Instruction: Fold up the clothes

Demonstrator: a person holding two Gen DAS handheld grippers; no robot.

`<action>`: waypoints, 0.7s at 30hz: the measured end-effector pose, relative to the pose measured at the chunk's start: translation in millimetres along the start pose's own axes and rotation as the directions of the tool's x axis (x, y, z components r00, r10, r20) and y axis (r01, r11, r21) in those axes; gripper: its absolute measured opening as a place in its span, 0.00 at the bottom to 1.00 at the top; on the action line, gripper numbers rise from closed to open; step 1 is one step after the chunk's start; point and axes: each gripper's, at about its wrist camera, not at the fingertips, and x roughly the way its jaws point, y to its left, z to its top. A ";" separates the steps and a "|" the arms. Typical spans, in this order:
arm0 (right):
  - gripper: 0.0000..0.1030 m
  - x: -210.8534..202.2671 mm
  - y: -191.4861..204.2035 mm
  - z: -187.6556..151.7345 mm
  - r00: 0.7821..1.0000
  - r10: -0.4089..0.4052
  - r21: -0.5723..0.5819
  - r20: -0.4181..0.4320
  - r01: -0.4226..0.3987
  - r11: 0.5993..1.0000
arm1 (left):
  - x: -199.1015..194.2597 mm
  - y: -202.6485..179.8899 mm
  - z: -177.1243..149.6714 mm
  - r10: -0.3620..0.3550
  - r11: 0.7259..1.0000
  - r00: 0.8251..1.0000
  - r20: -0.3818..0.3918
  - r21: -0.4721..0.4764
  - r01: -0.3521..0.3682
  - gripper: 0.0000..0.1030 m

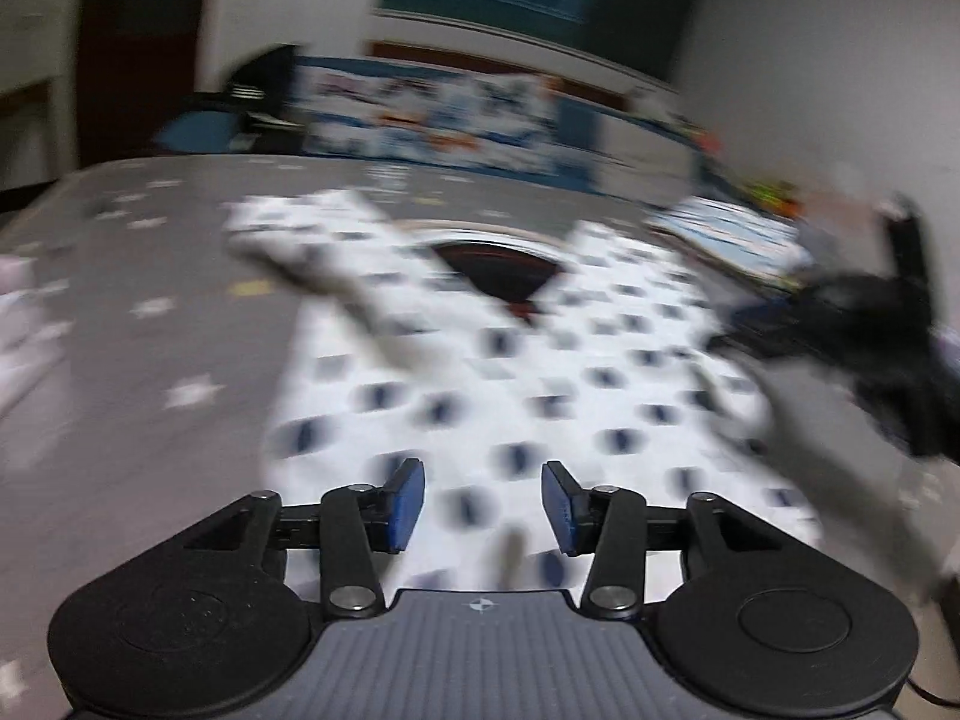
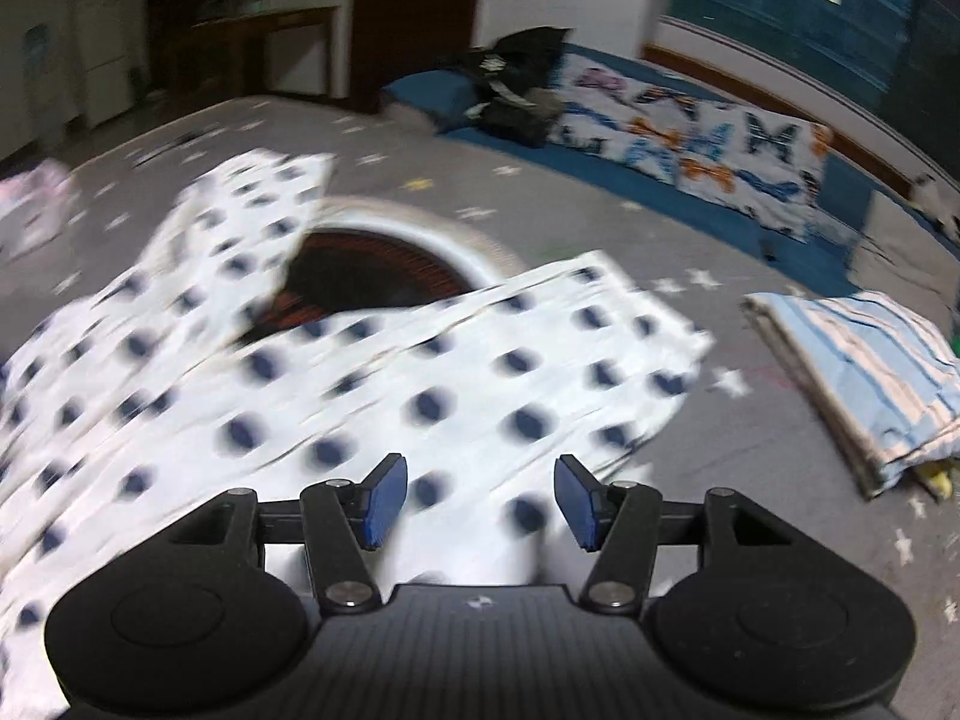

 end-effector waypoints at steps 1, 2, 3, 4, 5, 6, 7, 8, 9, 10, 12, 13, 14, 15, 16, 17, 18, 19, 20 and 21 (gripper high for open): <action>0.56 -3.8 8.8 -3.9 1.000 0.014 -0.012 -0.001 -0.014 1.000 | -4.3 8.9 -2.8 0.034 0.999 0.999 0.002 -0.017 -0.034 0.52; 0.56 -7.8 17.0 -7.1 1.000 0.026 -0.024 -0.001 -0.026 0.999 | -7.8 18.0 -6.4 0.058 0.998 0.998 -0.002 -0.036 -0.058 0.53; 0.57 -11.9 25.0 -9.9 0.999 0.038 -0.036 -0.001 -0.038 0.999 | -9.7 25.3 -10.1 0.070 0.996 0.998 -0.010 -0.054 -0.070 0.54; 0.57 -16.0 31.6 -12.2 0.999 0.049 -0.046 0.001 -0.049 0.998 | -11.6 31.8 -13.7 0.080 0.994 0.997 -0.017 -0.069 -0.081 0.54; 0.57 -20.4 37.7 -14.6 0.998 0.060 -0.053 0.004 -0.059 0.997 | -13.4 36.2 -17.1 0.086 0.993 0.996 -0.022 -0.077 -0.087 0.54; 0.57 -25.1 44.1 -17.1 0.998 0.069 -0.059 0.008 -0.069 0.996 | -15.0 39.8 -20.5 0.091 0.992 0.995 -0.027 -0.084 -0.093 0.54; 0.58 -28.7 48.9 -18.6 0.997 0.077 -0.065 0.012 -0.076 0.995 | -16.0 41.2 -23.6 0.093 0.991 0.995 -0.028 -0.089 -0.095 0.54; 0.58 -33.2 54.7 -20.1 0.996 0.086 -0.072 0.016 -0.085 0.994 | -16.5 43.0 -25.8 0.090 0.991 0.996 -0.030 -0.095 -0.092 0.54; 0.58 -38.5 61.5 -21.9 0.995 0.097 -0.082 0.020 -0.095 0.992 | -15.6 43.2 -27.1 0.085 0.991 0.996 -0.034 -0.100 -0.088 0.53; 0.58 -43.5 67.8 -23.7 0.994 0.109 -0.091 0.024 -0.107 0.990 | -15.2 42.9 -28.5 0.079 0.991 0.996 -0.036 -0.104 -0.083 0.52; 0.58 -53.8 79.6 -27.4 0.990 0.134 -0.111 0.031 -0.130 0.985 | -17.6 38.5 -31.9 0.059 0.993 0.998 -0.032 -0.096 -0.062 0.42; 0.58 -58.3 84.1 -29.0 0.989 0.144 -0.121 0.033 -0.139 0.983 | -18.8 36.4 -33.6 0.049 0.994 0.998 -0.030 -0.093 -0.052 0.28; 0.58 -63.2 89.1 -30.5 0.987 0.156 -0.131 0.035 -0.151 0.980 | -19.2 34.0 -35.0 0.041 0.995 0.999 -0.028 -0.090 -0.043 0.16; 0.59 -69.6 95.8 -33.3 0.984 0.175 -0.143 0.037 -0.168 0.975 | -17.9 31.8 -35.7 0.037 0.995 0.999 -0.028 -0.093 -0.039 0.11; 0.59 -74.8 101.7 -36.1 0.980 0.193 -0.155 0.039 -0.185 0.971 | -18.9 31.7 -36.6 0.039 0.994 0.999 -0.025 -0.102 -0.041 0.06; 0.59 -79.1 106.7 -38.6 0.977 0.208 -0.166 0.040 -0.199 0.966 | -23.1 31.7 -37.1 0.048 0.992 0.999 -0.017 -0.117 -0.050 0.03; 0.59 -84.7 114.1 -42.7 0.973 0.228 -0.186 0.042 -0.217 0.958 | -27.3 31.8 -37.5 0.058 0.990 0.998 -0.009 -0.132 -0.059 0.02; 0.60 -88.6 119.5 -46.0 0.969 0.243 -0.202 0.042 -0.230 0.952 | -31.4 31.9 -38.0 0.068 0.987 0.998 -0.001 -0.146 -0.067 0.02; 0.61 -91.2 123.7 -49.1 0.966 0.257 -0.215 0.039 -0.243 0.946 | -36.5 31.8 -38.4 0.076 0.984 0.997 0.005 -0.163 -0.074 0.02; 0.61 -94.0 128.5 -52.7 0.962 0.272 -0.228 0.035 -0.257 0.939 | -44.9 30.9 -39.1 0.081 0.980 0.997 0.008 -0.182 -0.078 0.02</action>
